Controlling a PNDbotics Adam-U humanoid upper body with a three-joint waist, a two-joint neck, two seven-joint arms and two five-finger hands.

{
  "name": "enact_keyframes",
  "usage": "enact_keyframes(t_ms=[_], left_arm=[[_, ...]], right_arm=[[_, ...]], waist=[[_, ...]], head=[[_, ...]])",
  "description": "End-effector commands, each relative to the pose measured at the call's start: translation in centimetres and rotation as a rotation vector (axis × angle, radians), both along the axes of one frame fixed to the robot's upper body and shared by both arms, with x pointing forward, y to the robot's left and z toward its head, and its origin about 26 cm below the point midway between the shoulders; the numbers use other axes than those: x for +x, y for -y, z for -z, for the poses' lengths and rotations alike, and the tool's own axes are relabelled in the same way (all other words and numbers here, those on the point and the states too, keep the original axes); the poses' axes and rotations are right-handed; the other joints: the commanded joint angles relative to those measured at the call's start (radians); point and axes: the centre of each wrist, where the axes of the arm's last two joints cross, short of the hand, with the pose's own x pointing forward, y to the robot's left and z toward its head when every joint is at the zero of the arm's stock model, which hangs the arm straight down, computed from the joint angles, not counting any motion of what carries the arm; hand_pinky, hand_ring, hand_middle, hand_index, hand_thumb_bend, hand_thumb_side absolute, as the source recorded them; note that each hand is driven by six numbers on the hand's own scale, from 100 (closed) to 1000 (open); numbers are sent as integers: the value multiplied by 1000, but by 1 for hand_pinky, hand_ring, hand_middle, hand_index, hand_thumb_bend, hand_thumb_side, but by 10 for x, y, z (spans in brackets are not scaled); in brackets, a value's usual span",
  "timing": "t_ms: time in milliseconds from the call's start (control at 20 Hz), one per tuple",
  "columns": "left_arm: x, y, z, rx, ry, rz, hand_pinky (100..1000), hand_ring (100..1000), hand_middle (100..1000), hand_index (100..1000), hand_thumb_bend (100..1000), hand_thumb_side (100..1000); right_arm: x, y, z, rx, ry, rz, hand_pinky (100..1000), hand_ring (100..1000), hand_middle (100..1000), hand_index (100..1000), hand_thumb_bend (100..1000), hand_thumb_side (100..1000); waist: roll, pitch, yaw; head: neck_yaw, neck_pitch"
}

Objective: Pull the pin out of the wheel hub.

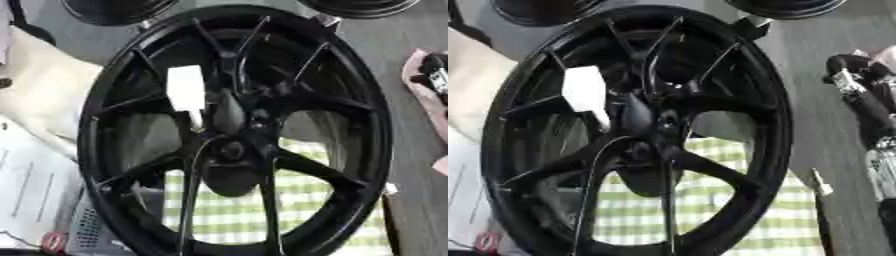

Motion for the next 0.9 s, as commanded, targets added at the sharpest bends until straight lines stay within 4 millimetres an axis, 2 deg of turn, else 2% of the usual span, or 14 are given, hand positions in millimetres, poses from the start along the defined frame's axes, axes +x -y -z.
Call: enact_keyframes(t_ms=[50,550,900], left_arm=[[-3,-6,-12,38,31,-16,638,747,583,708,734,494],[-8,-14,-15,107,16,-31,639,748,583,710,739,496],[-14,-26,-31,260,8,-45,643,749,585,713,740,502]], right_arm=[[-3,3,-10,-18,30,1,897,660,605,726,370,405],[-10,7,1,-23,-2,4,898,661,606,725,409,395],[-16,12,5,-33,-11,13,898,662,606,725,413,395]], waist=[[-2,-34,2],[-8,-56,14],[-13,-56,21]], head=[[2,6],[8,28],[1,38]])
